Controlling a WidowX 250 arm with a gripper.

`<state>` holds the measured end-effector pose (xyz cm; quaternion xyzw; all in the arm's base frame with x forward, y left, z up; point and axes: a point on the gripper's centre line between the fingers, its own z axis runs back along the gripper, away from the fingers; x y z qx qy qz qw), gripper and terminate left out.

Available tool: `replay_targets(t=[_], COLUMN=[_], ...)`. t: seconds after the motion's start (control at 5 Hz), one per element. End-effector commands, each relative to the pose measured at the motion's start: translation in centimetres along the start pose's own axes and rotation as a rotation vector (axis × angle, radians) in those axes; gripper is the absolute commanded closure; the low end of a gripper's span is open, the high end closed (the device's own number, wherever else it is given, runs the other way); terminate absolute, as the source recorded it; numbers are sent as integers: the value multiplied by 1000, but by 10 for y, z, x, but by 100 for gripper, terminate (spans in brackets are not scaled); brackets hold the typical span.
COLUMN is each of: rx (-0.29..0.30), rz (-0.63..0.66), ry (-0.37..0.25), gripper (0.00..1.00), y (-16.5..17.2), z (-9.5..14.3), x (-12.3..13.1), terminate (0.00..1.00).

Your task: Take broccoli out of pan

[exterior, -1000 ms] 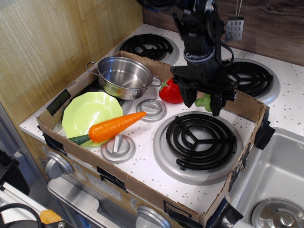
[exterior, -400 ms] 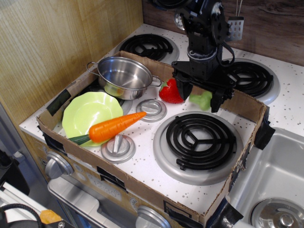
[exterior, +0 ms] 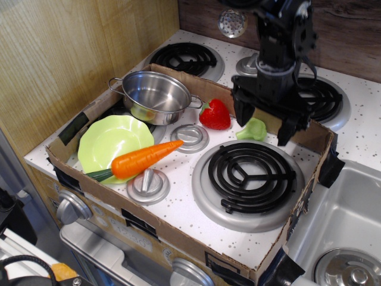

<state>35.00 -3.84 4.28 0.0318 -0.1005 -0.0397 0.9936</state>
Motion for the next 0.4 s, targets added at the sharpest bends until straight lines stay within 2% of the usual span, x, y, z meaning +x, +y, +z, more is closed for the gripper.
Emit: replay_targets(t=[0.0, 0.2], rx=[36, -19], rz=[17, 19], ry=[-91, -70], gripper=[0, 0], y=[-4, -3], z=[67, 82], x=[33, 36], terminate=[0, 100])
